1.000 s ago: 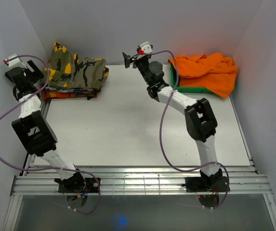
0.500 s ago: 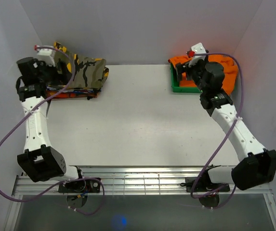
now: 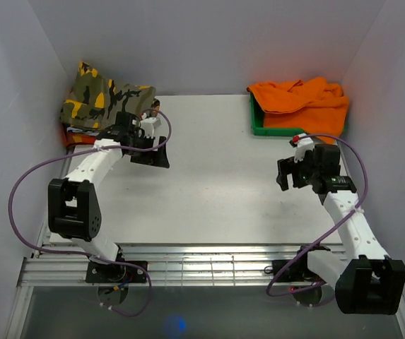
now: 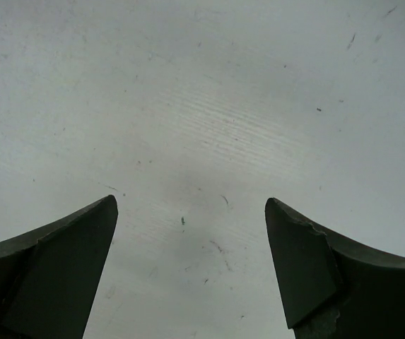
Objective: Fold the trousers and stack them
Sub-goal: Neatly place the folded trousers to the corner
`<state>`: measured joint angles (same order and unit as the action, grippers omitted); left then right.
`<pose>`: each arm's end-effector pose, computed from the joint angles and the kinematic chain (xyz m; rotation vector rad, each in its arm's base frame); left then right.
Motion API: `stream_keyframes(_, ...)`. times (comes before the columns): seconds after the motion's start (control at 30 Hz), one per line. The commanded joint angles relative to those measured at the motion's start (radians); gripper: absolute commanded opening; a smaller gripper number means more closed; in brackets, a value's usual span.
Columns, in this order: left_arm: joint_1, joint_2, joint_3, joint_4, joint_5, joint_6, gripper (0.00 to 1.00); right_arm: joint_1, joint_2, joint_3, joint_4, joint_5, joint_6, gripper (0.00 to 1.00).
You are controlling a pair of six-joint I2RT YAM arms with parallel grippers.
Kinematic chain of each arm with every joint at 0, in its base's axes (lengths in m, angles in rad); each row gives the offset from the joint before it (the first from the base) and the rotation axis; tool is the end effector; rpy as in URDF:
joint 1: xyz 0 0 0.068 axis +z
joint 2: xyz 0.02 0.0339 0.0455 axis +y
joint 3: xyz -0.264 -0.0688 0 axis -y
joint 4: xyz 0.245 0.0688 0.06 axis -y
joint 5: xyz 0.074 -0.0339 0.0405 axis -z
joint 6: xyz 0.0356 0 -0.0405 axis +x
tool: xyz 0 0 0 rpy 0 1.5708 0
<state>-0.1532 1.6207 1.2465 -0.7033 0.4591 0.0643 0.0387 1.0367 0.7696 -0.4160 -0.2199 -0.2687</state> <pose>0.3270 -0.0665 0.2502 0.4344 2.5691 -0.6363 0.2216 0.0164 0.2653 -0.4579 2.1899 0.1231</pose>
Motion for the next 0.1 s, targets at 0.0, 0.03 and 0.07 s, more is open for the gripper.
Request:
stream_keyframes(0.0,-0.003,-0.090,-0.002,0.041,-0.039,-0.021,0.98,-0.025,-0.055,-0.026,-0.026,-0.090,0.032,0.90)
stream_keyframes(0.03,-0.005,-0.094,-0.007,0.039,-0.051,-0.020,0.98,-0.025,-0.056,-0.035,-0.032,-0.101,0.037,0.90)
stream_keyframes(0.07,-0.006,-0.107,-0.010,0.041,-0.053,-0.018,0.98,-0.025,-0.061,-0.036,-0.035,-0.107,0.039,0.90)
